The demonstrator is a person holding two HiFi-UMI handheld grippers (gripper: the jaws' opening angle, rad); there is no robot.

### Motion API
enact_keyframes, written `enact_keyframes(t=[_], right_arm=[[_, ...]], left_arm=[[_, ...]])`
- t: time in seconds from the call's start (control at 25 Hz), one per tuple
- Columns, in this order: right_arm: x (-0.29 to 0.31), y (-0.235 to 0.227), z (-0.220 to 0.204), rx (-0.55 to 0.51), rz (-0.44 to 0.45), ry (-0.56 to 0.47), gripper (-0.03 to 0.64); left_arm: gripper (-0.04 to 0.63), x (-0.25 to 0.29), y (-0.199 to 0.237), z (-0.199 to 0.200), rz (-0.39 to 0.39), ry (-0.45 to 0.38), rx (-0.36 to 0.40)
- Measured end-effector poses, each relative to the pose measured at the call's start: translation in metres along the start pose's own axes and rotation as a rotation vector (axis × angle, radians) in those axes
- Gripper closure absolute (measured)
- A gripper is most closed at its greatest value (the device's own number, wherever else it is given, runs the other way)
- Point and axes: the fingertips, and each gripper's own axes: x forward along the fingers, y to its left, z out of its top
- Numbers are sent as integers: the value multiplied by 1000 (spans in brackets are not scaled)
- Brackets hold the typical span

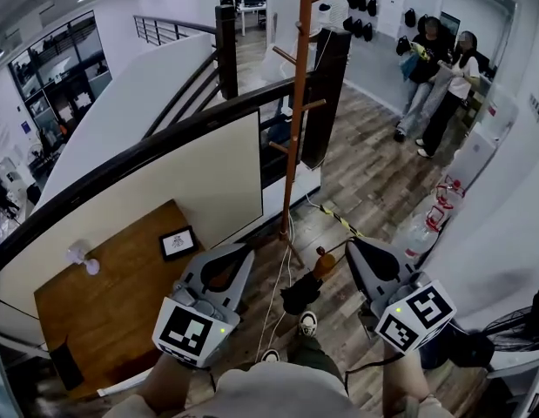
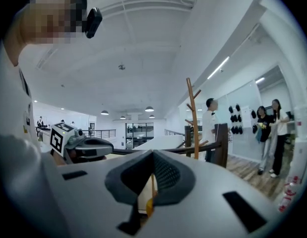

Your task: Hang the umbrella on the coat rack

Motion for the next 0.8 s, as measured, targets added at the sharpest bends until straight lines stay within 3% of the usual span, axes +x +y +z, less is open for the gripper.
enact_keyframes(t=[0.32,0.8], right_arm=[[60,-57,-6,8,39,19,614],[171,-177,-18,1,156,85,614]], left_arm=[[592,64,38,-12,32,7,-3],[592,213,106,-29,119,65,-26]])
